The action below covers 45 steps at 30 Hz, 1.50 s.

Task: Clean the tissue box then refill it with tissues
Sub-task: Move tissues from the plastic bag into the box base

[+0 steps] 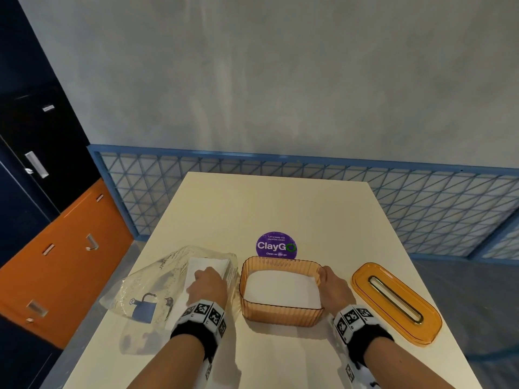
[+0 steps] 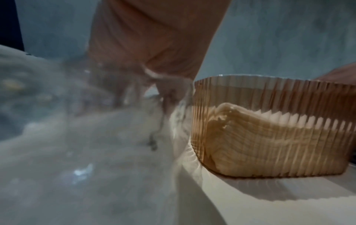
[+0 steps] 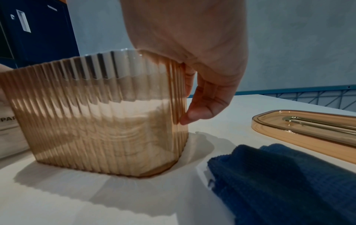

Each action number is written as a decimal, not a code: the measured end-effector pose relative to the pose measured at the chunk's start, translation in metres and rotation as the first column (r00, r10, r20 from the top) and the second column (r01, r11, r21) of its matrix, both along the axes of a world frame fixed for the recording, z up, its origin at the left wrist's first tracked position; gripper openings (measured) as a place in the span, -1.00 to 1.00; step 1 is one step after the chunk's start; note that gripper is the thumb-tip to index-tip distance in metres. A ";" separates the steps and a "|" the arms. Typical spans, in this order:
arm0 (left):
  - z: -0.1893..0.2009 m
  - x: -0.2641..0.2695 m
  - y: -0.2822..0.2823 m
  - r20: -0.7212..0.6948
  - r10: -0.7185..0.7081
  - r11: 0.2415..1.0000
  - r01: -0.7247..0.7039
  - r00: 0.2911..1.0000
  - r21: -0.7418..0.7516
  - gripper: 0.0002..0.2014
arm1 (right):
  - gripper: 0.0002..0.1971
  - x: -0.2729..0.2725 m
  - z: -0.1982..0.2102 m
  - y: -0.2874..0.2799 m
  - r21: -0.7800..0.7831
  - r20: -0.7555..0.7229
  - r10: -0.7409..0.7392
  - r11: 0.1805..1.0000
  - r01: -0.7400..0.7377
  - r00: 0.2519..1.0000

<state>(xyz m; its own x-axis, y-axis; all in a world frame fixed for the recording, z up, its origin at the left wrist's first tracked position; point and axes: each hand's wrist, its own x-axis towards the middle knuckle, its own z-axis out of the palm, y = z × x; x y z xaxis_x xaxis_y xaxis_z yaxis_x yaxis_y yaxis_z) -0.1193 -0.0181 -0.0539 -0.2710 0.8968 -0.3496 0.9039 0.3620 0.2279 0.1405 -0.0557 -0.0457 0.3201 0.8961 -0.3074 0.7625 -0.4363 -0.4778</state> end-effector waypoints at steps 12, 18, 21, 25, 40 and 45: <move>0.008 0.001 -0.008 -0.068 -0.042 0.999 0.043 0.997 0.017 -0.72 | -0.58 0.001 -0.001 0.001 -0.004 -0.002 0.006 1.000 -0.006 1.000; 0.067 -0.020 -0.014 -0.042 -0.024 0.995 0.028 0.999 0.096 -0.72 | -0.57 0.004 0.004 0.005 -0.003 -0.072 -0.002 1.000 0.002 0.997; 0.105 -0.019 -0.031 -0.053 -0.028 0.956 0.042 0.998 0.289 -0.77 | -0.58 -0.001 0.037 0.006 0.262 -0.068 0.025 0.965 -0.006 0.997; 0.137 -0.002 -0.055 -0.092 -0.127 0.805 0.157 0.988 0.571 -0.77 | -0.45 -0.040 0.107 0.007 0.137 -0.584 0.054 0.990 0.033 0.810; 0.091 0.028 -0.072 0.791 -0.314 0.888 -0.132 0.525 0.440 -0.39 | -0.64 -0.034 0.138 0.011 0.160 -0.702 0.270 0.962 -0.223 0.659; 0.093 0.015 -0.043 0.999 0.034 0.932 -0.363 0.013 -0.027 -0.85 | -0.64 -0.042 0.144 0.004 0.229 -0.733 0.362 0.928 -0.293 0.576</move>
<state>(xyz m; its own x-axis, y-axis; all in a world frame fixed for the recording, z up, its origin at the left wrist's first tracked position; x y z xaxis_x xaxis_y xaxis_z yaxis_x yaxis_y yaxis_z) -0.1038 -0.0612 0.0392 -0.0029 0.9528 -0.3037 -0.3322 0.2856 0.8990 0.0986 -0.0513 0.0980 -0.3134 0.9221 -0.2268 0.2023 -0.1686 -0.9647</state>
